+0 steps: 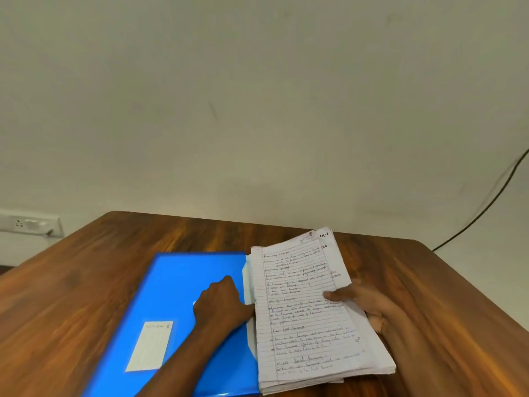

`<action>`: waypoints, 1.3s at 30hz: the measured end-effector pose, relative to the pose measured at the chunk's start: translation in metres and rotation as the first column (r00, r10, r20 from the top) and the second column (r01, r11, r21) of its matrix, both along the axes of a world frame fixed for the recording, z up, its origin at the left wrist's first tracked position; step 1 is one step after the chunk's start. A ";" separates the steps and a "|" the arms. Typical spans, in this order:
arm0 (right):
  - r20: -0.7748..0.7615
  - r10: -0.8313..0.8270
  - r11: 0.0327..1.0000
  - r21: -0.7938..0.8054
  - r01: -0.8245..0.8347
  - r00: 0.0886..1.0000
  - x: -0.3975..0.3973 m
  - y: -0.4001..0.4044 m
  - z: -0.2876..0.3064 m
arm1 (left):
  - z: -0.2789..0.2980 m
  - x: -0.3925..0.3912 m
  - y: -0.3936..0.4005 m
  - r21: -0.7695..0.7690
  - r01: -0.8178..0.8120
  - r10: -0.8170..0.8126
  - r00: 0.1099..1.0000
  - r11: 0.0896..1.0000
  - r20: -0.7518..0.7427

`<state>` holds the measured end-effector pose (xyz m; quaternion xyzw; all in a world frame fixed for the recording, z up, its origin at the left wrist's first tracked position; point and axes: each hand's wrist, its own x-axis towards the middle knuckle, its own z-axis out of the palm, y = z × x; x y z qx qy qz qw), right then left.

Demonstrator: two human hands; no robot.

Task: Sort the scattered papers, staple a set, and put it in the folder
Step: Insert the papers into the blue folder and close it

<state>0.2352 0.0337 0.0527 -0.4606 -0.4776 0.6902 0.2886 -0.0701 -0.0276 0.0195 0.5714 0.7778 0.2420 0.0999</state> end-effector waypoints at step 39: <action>0.031 -0.037 0.997 0.075 0.034 0.999 -0.013 0.030 -0.020 | 0.001 0.009 0.007 0.323 0.002 0.081 0.967 0.946 -0.241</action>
